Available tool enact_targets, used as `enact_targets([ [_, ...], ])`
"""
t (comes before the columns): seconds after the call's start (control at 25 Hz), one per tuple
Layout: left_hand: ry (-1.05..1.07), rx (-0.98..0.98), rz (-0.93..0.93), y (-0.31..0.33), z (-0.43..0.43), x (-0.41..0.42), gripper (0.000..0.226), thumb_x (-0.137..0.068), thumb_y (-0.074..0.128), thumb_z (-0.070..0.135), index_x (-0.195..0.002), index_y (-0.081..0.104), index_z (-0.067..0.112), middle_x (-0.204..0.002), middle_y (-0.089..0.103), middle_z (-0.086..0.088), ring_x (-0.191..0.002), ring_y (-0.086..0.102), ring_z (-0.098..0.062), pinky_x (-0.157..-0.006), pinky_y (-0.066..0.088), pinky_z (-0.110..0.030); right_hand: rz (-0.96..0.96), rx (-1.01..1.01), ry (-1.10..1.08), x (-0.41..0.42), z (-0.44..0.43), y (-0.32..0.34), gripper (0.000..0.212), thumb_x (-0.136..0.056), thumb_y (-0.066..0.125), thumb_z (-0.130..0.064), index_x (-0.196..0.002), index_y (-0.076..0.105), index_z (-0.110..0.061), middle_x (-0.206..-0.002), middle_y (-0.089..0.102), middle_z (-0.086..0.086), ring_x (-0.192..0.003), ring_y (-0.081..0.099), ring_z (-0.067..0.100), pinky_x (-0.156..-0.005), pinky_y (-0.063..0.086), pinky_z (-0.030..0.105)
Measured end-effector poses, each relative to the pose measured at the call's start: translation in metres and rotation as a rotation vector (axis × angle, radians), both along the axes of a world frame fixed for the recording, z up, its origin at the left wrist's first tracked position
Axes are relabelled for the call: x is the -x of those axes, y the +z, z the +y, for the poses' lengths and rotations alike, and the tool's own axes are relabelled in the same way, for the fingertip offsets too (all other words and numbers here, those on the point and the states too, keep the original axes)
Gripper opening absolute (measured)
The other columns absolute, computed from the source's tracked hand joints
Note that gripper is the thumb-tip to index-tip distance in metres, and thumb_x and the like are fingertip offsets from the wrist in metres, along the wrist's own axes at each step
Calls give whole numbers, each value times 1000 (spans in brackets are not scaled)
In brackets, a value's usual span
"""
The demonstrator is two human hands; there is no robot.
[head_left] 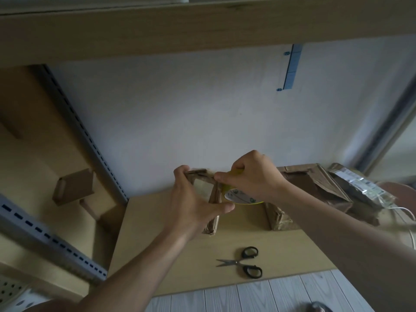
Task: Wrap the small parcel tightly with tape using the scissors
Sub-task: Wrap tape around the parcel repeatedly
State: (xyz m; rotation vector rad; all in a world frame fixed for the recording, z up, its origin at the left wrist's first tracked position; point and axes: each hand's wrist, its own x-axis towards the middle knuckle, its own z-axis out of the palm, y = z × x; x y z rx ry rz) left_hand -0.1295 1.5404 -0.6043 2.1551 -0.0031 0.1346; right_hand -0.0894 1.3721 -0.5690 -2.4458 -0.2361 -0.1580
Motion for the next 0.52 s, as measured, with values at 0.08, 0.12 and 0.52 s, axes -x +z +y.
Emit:
enact_targets([
  [0.08,18,-62,-72,-3,2,-3,112,-52,91,45,-139,20,36,-118,57,8,-103,59,-16,-79,53,-30,-12,11,50,1,2,0,60,-84,70,-51,-51,53,-5,-44,41,1,-41,34,13,-46,29,26],
  [0.12,28,-75,-88,-1,5,-6,107,-56,88,44,-139,21,39,-114,60,9,-99,62,-17,-80,54,-34,22,-20,117,2,-2,3,57,-87,68,-49,-55,58,-3,-46,48,1,-42,41,12,-47,34,25],
  [0.52,-4,287,-1,15,50,-31,79,-48,88,34,-117,49,33,-99,66,10,-89,64,-10,-69,52,-24,93,27,392,-12,-52,22,46,-100,52,-36,-66,66,-8,-60,68,-1,-57,63,10,-60,46,23],
])
